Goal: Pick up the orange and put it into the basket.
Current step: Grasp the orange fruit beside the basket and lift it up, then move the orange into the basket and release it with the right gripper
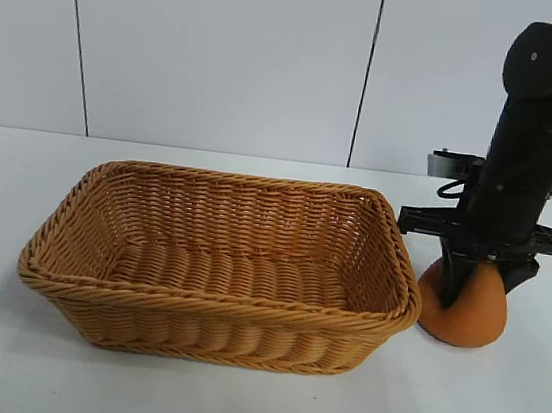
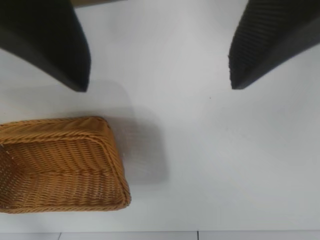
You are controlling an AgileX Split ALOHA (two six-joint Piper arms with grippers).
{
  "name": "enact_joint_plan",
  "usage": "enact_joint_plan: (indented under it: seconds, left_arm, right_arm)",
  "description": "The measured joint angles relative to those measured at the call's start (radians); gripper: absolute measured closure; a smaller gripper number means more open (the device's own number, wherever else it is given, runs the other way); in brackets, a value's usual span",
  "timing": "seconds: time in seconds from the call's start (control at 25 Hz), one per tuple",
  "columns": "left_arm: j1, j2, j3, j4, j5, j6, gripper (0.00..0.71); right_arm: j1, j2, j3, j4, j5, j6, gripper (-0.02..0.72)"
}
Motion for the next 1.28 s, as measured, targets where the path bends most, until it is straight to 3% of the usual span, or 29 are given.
enact_joint_plan:
  seconds: [0.52, 0.8, 1.12, 1.28]
  left_arm:
    - [0.000, 0.000, 0.000, 0.000, 0.000, 0.000, 0.161]
    - [0.000, 0.000, 0.000, 0.000, 0.000, 0.000, 0.161]
    - [0.000, 0.000, 0.000, 0.001, 0.000, 0.000, 0.161]
    - [0.000, 0.000, 0.000, 0.001, 0.000, 0.000, 0.161]
  right_arm:
    - [0.000, -0.307, -0.001, -0.002, 0.037, -0.002, 0.638]
    - [0.059, -0.339, -0.001, 0.066, 0.033, -0.002, 0.639]
    - [0.276, -0.337, -0.001, 0.194, -0.113, -0.002, 0.639]
    - [0.371, -0.307, -0.001, 0.224, -0.208, -0.002, 0.639]
